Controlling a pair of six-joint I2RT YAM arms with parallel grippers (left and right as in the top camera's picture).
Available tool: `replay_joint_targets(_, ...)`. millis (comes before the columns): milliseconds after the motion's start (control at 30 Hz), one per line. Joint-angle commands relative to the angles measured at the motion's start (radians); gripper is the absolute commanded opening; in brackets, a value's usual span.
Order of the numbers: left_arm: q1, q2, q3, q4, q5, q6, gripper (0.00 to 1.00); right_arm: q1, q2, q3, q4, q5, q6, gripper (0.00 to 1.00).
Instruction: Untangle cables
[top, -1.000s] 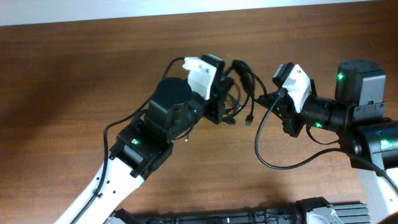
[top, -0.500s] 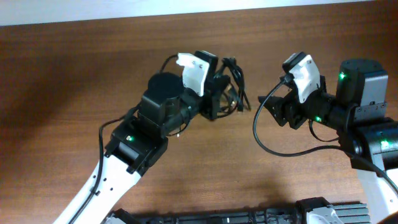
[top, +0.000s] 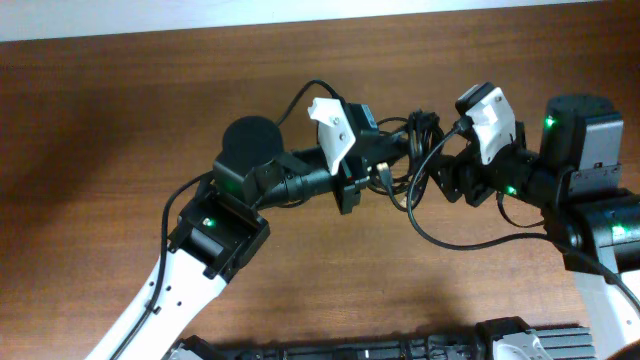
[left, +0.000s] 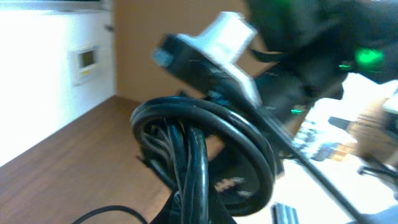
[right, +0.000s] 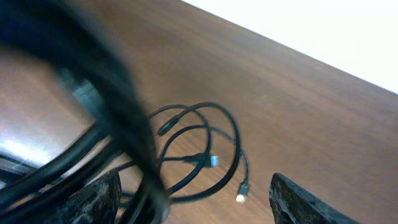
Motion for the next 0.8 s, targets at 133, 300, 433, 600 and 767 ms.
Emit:
replay_joint_targets(133, 0.074, -0.012, 0.016, -0.01, 0.215, 0.024, 0.0, -0.002, 0.0, 0.003, 0.019, 0.659, 0.061, 0.75)
replay_joint_targets(300, 0.139, -0.011, 0.016, -0.114, 0.174, 0.129, 0.0, -0.002, -0.023, 0.003, -0.008, 0.396, -0.05, 0.75)
replay_joint_targets(433, 0.14, -0.011, 0.016, -0.138, 0.169, 0.214, 0.0, -0.002, -0.044, 0.003, -0.109, 0.112, -0.295, 0.75)
replay_joint_targets(600, 0.166, -0.011, 0.016, -0.139, 0.048, 0.246, 0.0, -0.002, -0.047, 0.003, -0.231, -0.042, -0.375, 0.7)
replay_joint_targets(767, 0.165, -0.011, 0.016, -0.149, 0.034, 0.246, 0.0, -0.002, -0.042, 0.003, -0.091, -0.397, -0.227, 0.99)
